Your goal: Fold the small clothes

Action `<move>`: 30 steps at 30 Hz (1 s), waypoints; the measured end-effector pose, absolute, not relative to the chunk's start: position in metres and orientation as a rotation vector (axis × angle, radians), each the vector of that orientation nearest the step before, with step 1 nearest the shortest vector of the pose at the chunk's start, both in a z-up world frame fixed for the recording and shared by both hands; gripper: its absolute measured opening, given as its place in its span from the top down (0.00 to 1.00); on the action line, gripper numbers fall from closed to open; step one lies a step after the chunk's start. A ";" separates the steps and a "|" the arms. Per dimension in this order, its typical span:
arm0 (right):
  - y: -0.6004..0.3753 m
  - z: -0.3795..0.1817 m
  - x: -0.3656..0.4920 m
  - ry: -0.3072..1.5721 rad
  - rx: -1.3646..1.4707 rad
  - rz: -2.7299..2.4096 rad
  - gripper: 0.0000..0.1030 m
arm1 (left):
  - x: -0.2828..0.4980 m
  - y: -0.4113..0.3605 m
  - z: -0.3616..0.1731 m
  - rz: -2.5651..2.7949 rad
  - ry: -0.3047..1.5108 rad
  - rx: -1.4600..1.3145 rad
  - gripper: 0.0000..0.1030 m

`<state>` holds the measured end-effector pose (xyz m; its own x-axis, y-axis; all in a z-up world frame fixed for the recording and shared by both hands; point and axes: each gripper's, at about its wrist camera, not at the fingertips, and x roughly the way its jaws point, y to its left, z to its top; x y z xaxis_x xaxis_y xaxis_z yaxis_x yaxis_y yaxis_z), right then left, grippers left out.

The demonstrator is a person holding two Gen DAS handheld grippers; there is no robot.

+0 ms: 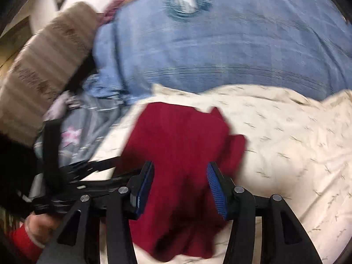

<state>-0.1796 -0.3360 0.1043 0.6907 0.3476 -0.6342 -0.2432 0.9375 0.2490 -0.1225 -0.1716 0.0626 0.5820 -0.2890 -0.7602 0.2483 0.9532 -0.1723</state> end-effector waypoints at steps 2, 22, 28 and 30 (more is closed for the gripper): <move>-0.322 0.101 -0.185 0.731 0.122 0.363 0.54 | -0.127 -0.169 0.064 -0.294 0.879 -0.041 0.24; -0.335 0.070 -0.200 0.747 0.139 0.220 0.40 | -0.149 -0.158 0.077 -0.185 0.731 0.002 0.24; -0.326 0.082 -0.206 0.677 0.112 0.169 0.34 | -0.151 -0.158 0.074 -0.216 0.745 -0.003 0.23; -0.324 0.083 -0.205 0.676 0.119 0.167 0.34 | -0.153 -0.160 0.075 -0.210 0.735 0.013 0.23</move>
<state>-0.2047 -0.3242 0.0830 0.7673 0.1917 -0.6120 -0.1145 0.9799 0.1634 -0.1534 -0.1601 0.0755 0.7219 -0.1858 -0.6666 0.1951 0.9789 -0.0615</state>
